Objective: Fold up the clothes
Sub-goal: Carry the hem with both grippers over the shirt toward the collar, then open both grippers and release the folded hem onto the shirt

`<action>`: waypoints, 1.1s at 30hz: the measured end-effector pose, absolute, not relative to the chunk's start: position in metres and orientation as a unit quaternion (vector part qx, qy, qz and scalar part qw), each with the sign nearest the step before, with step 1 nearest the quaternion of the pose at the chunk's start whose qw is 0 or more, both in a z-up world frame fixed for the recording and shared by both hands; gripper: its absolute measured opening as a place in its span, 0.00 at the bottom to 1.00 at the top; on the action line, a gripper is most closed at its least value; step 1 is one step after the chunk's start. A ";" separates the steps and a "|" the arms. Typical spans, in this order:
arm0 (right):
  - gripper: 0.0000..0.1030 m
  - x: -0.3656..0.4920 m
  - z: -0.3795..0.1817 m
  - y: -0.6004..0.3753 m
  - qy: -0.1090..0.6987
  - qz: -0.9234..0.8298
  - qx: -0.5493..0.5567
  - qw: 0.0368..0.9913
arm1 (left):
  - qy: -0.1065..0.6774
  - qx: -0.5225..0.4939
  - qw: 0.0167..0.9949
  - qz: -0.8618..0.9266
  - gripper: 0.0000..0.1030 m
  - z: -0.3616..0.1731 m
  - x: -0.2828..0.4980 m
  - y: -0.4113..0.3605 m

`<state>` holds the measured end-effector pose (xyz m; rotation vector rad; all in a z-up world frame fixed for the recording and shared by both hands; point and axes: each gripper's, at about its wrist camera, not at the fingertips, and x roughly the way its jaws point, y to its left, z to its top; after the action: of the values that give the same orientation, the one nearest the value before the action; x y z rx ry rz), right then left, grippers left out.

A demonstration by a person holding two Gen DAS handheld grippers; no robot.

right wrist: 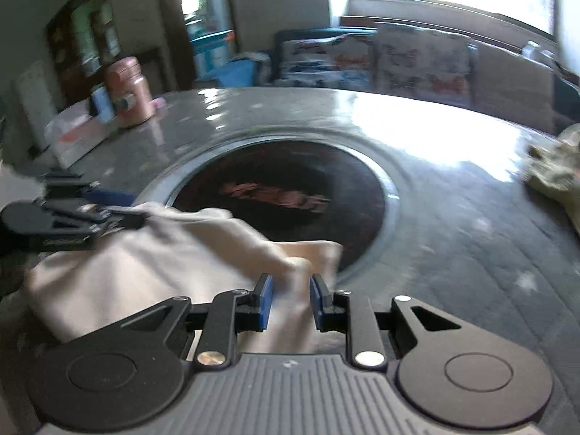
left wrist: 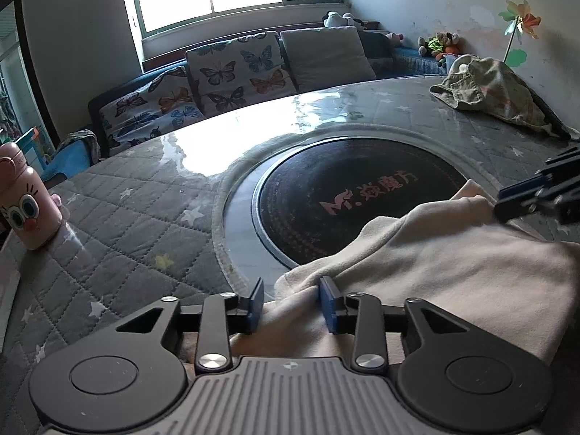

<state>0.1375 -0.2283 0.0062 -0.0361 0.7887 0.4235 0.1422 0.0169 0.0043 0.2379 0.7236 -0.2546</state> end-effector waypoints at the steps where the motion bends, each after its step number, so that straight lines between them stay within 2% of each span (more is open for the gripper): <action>1: 0.21 0.135 0.008 -0.232 0.378 0.202 -0.014 0.903 | 0.352 0.115 0.921 -0.123 0.39 0.005 0.141 0.017; 2: 0.23 0.132 0.011 -0.236 0.374 0.202 -0.012 0.905 | 0.350 0.114 0.922 -0.123 0.42 0.006 0.140 0.017; 5: 0.43 0.121 0.020 -0.241 0.359 0.204 -0.015 0.911 | 0.340 0.115 0.925 -0.124 0.55 0.011 0.132 0.016; 7: 0.45 0.115 0.020 -0.237 0.355 0.205 -0.034 0.911 | 0.334 0.112 0.928 -0.122 0.60 0.014 0.124 0.016; 9: 0.54 0.109 0.019 -0.232 0.351 0.205 -0.052 0.912 | 0.328 0.109 0.931 -0.118 0.70 0.017 0.115 0.017; 11: 0.57 0.102 0.018 -0.228 0.346 0.206 -0.061 0.913 | 0.318 0.110 0.935 -0.112 0.75 0.022 0.104 0.018; 13: 0.63 0.094 0.018 -0.226 0.338 0.204 -0.067 0.916 | 0.308 0.110 0.939 -0.104 0.80 0.027 0.090 0.021; 15: 0.74 0.085 0.018 -0.225 0.328 0.198 -0.077 0.920 | 0.300 0.110 0.942 -0.097 0.87 0.030 0.076 0.024; 20: 0.86 0.068 0.017 -0.229 0.303 0.175 -0.096 0.932 | 0.288 0.116 0.947 -0.081 0.94 0.027 0.046 0.030; 22: 0.87 0.065 0.013 -0.231 0.300 0.167 -0.097 0.934 | 0.295 0.114 0.946 -0.074 0.94 0.022 0.040 0.032; 24: 0.93 0.064 0.007 -0.232 0.301 0.157 -0.103 0.935 | 0.303 0.109 0.944 -0.064 0.94 0.015 0.037 0.035; 30: 1.00 0.055 -0.010 -0.232 0.286 0.148 -0.126 0.938 | 0.316 0.101 0.943 -0.037 0.95 0.003 0.033 0.046; 33: 1.00 0.056 -0.006 -0.232 0.284 0.144 -0.133 0.939 | 0.313 0.106 0.943 -0.030 0.95 0.003 0.030 0.050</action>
<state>0.0560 -0.2319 -0.0064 -0.2706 0.5795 0.2945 0.0299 0.0496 0.0025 0.2155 0.6375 -0.0610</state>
